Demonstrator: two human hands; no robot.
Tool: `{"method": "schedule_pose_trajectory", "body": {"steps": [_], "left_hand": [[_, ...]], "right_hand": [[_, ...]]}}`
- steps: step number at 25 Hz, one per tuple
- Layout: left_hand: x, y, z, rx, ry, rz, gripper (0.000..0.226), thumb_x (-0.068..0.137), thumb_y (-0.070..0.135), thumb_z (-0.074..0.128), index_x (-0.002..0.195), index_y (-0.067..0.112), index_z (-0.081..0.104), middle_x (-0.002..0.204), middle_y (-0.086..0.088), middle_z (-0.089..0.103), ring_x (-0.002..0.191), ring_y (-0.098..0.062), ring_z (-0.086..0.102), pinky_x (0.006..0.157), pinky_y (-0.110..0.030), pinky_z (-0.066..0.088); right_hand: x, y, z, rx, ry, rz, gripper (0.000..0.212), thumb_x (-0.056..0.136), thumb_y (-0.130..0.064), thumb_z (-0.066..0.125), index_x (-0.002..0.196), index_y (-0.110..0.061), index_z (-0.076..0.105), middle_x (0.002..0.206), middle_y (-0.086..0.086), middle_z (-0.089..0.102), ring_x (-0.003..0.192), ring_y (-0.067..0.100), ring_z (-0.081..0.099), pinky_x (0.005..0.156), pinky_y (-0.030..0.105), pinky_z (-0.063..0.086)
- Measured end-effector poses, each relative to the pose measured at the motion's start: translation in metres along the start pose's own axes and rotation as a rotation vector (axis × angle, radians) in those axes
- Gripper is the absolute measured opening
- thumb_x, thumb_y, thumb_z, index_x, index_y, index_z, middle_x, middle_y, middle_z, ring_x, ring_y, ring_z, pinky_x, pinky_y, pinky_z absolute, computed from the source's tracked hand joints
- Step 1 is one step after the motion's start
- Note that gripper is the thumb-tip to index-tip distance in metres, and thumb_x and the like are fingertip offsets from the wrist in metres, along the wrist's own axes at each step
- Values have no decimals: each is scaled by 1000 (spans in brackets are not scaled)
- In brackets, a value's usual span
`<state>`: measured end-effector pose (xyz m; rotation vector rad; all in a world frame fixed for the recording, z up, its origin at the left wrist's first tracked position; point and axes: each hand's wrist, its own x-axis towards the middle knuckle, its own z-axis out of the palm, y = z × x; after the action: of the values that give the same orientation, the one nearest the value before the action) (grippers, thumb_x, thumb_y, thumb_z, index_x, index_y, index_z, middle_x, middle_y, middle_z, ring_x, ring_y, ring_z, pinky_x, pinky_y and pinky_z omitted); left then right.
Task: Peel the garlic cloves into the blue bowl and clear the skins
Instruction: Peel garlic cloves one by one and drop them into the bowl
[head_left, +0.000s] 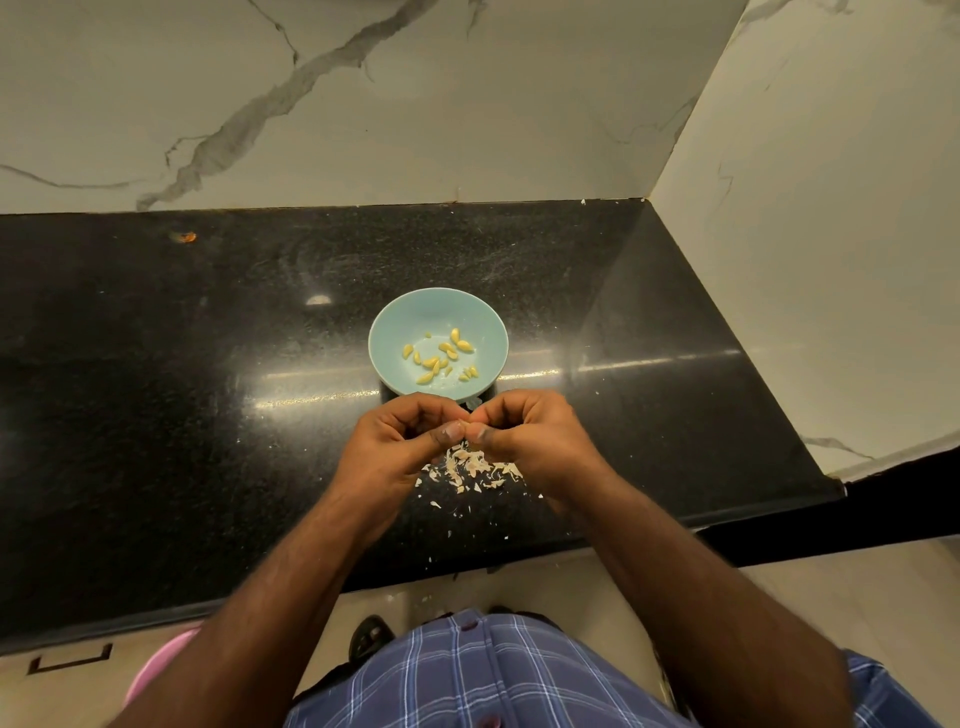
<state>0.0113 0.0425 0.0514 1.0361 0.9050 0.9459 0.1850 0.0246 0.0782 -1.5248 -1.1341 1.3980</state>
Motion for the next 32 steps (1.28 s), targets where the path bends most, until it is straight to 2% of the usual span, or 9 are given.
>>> {"method": "schedule_pose_trajectory", "body": {"steps": [3, 6, 9, 12, 15, 17, 24, 28, 32], "left_hand": [[-2, 2, 1, 35, -34, 22, 13, 75, 14, 73, 86, 19, 79, 88, -10, 75, 89, -21, 70, 85, -35, 58], [-1, -1, 2, 89, 7, 31, 13, 77, 16, 75, 89, 16, 78, 88, -9, 76, 85, -17, 70, 76, -26, 56], [3, -11, 1, 98, 106, -22, 8, 84, 15, 79, 90, 9, 77, 81, -12, 72, 71, -15, 63, 64, -25, 47], [5, -13, 4, -9, 140, -116, 9, 88, 9, 73, 89, 1, 75, 69, -11, 60, 63, -13, 49, 54, -22, 37], [5, -10, 9, -89, 159, -169, 7, 89, 5, 68, 85, 3, 73, 67, -5, 60, 61, -10, 47, 50, -19, 35], [3, -10, 10, -98, 167, -169, 9, 90, 5, 68, 82, 7, 73, 71, -5, 63, 62, -10, 49, 51, -20, 36], [2, -12, 3, 13, 183, -80, 6, 88, 9, 74, 93, 9, 77, 91, -16, 74, 76, -15, 61, 63, -26, 44], [-1, -12, 5, 84, 141, -10, 9, 89, 8, 73, 94, 14, 78, 93, -18, 76, 82, -20, 67, 69, -26, 52], [-1, -14, 7, 116, 154, 3, 10, 92, 7, 71, 94, 15, 77, 86, -13, 75, 75, -14, 64, 65, -24, 51]], "right_hand": [[0, -3, -2, 98, -67, 141, 16, 88, 2, 72, 76, -9, 72, 71, 8, 69, 63, 14, 58, 61, 26, 49], [0, -3, 0, 105, -25, 150, 16, 88, 0, 72, 76, -10, 71, 67, 1, 70, 66, 11, 62, 61, 25, 50], [0, 0, 6, -173, 145, -67, 16, 87, -7, 76, 76, -17, 71, 64, -10, 67, 61, 0, 61, 61, 21, 49], [-1, 9, 11, -415, 261, -306, 16, 84, -7, 78, 78, -18, 70, 76, -9, 69, 70, 3, 63, 64, 16, 51], [2, 18, 13, -610, 353, -598, 16, 80, 3, 74, 81, -13, 70, 81, -1, 69, 75, 12, 62, 64, 26, 53], [2, 21, 13, -654, 374, -665, 16, 79, 4, 73, 81, -12, 70, 82, 1, 69, 77, 15, 62, 64, 30, 54], [-1, 10, 9, -463, 235, -326, 3, 87, -17, 78, 88, -16, 76, 83, -8, 73, 79, 6, 67, 71, 24, 56], [-1, 5, 7, -269, 193, -143, 8, 86, -13, 78, 81, -17, 75, 75, -3, 74, 71, 6, 70, 71, 29, 60], [0, 4, 8, -53, 146, -36, 11, 86, -5, 77, 78, -12, 74, 63, -6, 69, 58, -1, 61, 60, 21, 50]]}}
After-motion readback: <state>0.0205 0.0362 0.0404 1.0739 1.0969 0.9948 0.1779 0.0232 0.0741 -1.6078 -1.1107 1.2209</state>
